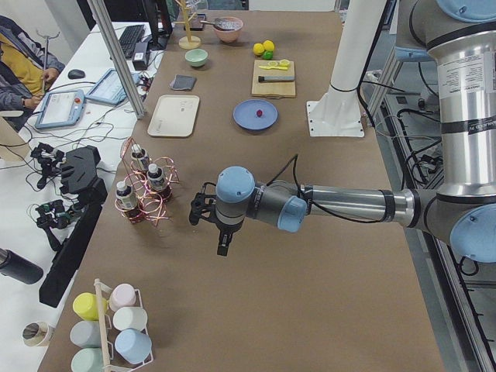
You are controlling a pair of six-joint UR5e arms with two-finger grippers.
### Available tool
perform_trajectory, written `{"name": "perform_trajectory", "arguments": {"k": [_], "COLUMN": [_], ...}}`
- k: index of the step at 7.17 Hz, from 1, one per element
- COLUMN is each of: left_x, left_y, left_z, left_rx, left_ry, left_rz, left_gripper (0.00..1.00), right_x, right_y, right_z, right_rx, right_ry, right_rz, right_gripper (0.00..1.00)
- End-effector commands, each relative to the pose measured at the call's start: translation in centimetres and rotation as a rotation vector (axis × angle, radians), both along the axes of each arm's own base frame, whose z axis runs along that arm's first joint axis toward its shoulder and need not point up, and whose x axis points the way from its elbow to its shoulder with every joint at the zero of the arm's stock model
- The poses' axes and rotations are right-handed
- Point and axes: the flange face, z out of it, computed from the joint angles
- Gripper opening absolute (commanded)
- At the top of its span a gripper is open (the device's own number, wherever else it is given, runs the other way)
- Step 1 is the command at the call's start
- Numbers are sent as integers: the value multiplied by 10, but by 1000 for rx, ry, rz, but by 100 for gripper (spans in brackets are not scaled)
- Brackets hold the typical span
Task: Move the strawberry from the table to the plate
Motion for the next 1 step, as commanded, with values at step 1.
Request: {"name": "perform_trajectory", "arguments": {"k": [1], "left_x": [0], "left_y": [0], "left_z": [0], "left_rx": [0], "left_ry": [0], "left_rz": [-1], "left_gripper": [98], "right_x": [0], "right_y": [1], "right_z": [2], "right_rx": [-4], "right_ry": [1], "right_rz": [1], "right_gripper": [100]}}
